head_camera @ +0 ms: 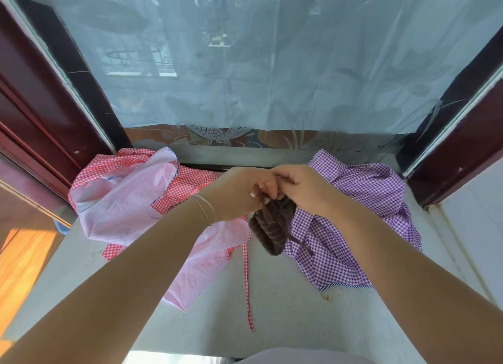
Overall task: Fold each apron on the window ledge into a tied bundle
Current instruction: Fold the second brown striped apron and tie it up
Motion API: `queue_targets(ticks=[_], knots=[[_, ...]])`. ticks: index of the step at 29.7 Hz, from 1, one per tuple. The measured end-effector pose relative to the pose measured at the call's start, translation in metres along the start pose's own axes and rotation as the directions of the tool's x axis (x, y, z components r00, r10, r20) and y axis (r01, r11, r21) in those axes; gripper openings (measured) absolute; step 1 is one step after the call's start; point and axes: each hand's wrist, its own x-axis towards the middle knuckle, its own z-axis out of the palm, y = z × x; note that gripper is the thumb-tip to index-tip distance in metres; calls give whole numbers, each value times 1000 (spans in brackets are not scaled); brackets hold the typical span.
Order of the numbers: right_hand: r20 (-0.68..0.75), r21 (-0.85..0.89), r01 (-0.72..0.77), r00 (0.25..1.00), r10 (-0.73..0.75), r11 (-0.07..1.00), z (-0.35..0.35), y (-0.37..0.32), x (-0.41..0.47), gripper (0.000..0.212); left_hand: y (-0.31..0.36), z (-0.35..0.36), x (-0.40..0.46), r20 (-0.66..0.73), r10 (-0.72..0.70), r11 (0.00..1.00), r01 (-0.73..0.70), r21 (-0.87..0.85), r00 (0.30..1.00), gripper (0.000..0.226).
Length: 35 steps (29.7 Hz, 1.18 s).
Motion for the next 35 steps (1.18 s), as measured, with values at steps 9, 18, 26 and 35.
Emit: queue_targets(ticks=[9, 18, 26, 35], knots=[[15, 388, -37, 999, 33, 921, -4, 6, 3, 17, -16, 14, -3, -372, 339, 907, -196, 373, 864, 14], [-1, -265, 41, 999, -43, 963, -8, -2, -3, 7, -20, 15, 7, -553, 146, 983, -56, 176, 820, 2], [94, -360, -57, 991, 97, 931, -35, 4, -17, 13, -26, 12, 23, -445, -368, 904, 203, -377, 816, 17], [-140, 68, -175, 973, 183, 982, -43, 11, -28, 11, 7, 39, 62, 19, -493, 477, 288, -830, 870, 22]])
